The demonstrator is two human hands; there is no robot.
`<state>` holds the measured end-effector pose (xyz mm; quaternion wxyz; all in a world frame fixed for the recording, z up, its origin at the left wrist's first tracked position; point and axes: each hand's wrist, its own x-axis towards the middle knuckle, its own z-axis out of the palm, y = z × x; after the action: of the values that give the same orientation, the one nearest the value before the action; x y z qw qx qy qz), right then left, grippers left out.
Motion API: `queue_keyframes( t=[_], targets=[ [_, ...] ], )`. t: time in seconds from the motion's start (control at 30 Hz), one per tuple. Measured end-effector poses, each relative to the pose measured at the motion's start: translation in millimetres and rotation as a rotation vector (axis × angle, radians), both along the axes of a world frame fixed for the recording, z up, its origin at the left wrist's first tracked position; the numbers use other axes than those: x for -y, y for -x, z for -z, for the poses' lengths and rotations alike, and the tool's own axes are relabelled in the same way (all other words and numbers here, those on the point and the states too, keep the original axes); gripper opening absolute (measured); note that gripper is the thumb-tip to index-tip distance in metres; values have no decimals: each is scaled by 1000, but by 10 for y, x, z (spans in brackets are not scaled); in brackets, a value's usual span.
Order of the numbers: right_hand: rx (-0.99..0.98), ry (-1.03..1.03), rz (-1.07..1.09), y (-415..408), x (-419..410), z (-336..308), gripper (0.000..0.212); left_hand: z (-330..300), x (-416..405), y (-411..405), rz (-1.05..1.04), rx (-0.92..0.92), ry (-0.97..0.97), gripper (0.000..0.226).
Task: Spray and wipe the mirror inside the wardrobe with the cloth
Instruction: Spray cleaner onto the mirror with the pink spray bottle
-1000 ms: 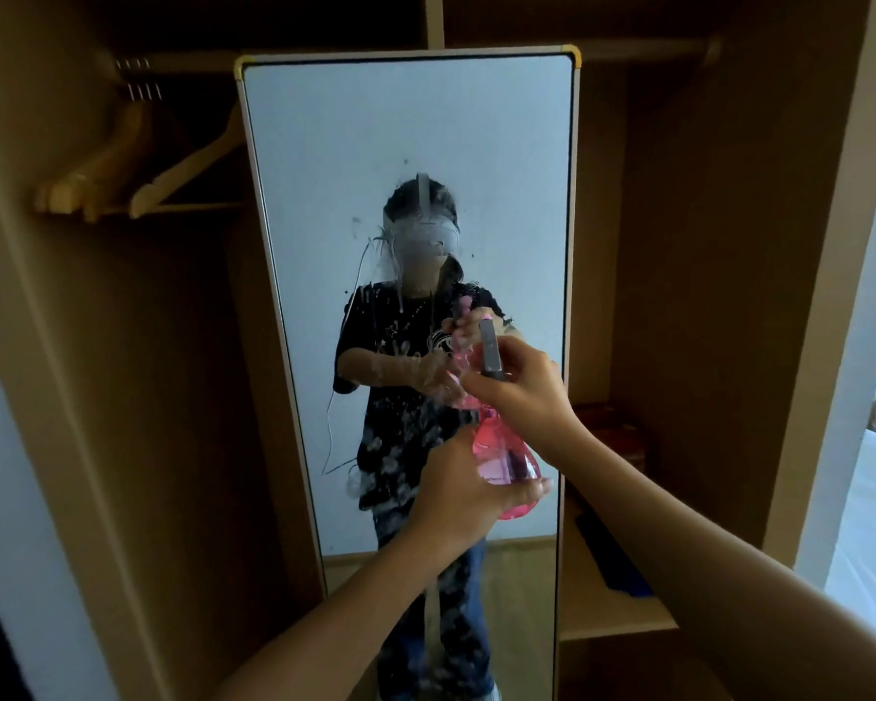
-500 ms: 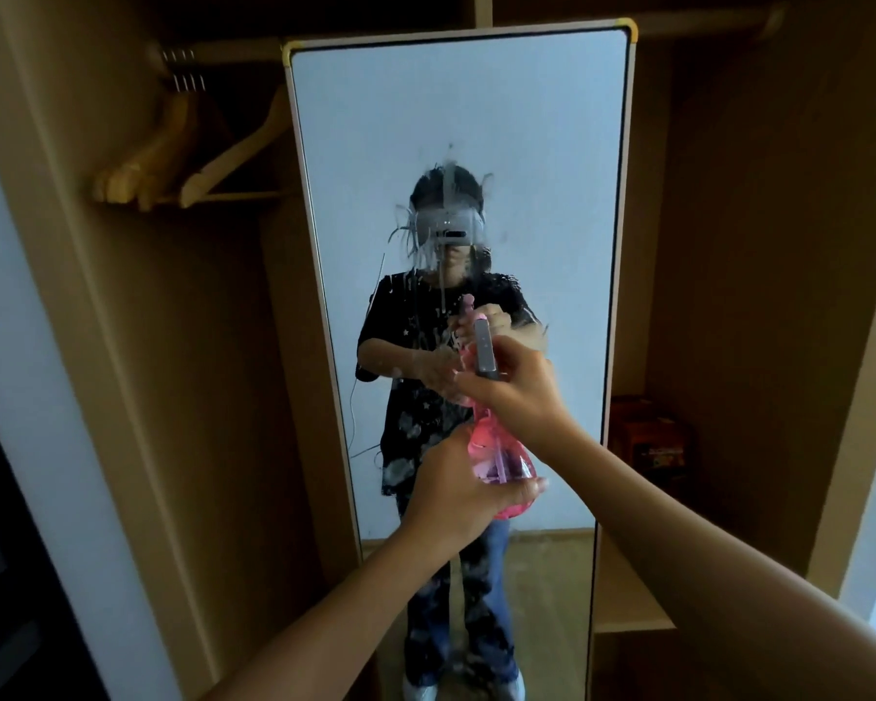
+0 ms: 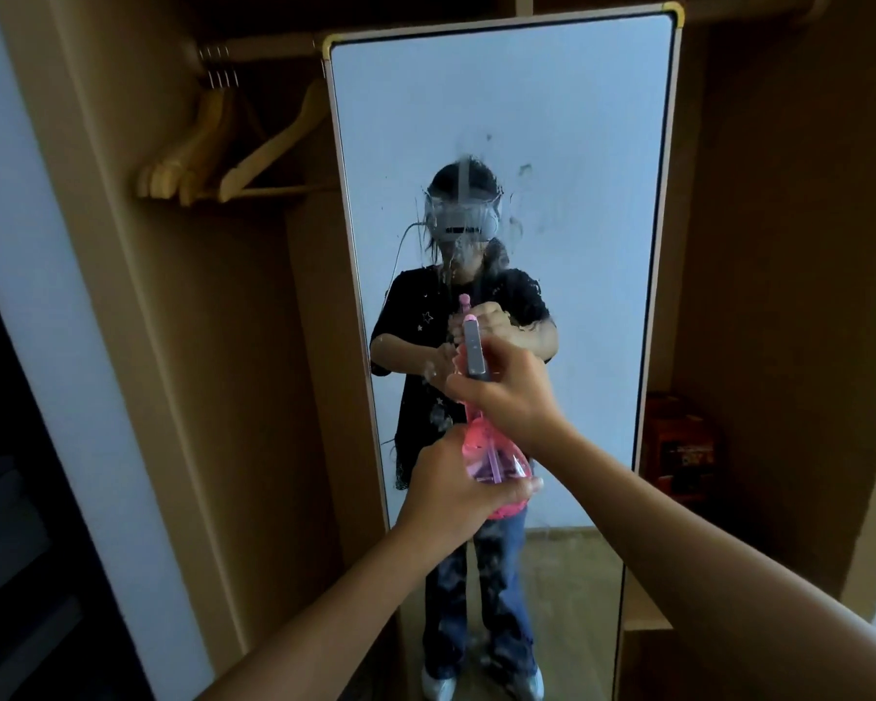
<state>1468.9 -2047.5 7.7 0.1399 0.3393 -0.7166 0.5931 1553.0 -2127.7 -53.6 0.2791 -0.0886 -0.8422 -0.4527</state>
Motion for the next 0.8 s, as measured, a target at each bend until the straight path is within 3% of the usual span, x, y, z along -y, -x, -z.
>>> queue_keyframes(
  t=[0.4, 0.6, 0.8],
  targets=[
    [28, -42, -66, -208, 411, 93, 27, 105, 346, -178, -15, 20, -93, 30],
    [-8, -39, -94, -299, 556, 131, 28, 160, 544, -257, -89, 46, -13, 36],
    [24, -49, -89, -335, 645, 311, 25, 296, 619, -361, -66, 84, 26, 26]
  ],
)
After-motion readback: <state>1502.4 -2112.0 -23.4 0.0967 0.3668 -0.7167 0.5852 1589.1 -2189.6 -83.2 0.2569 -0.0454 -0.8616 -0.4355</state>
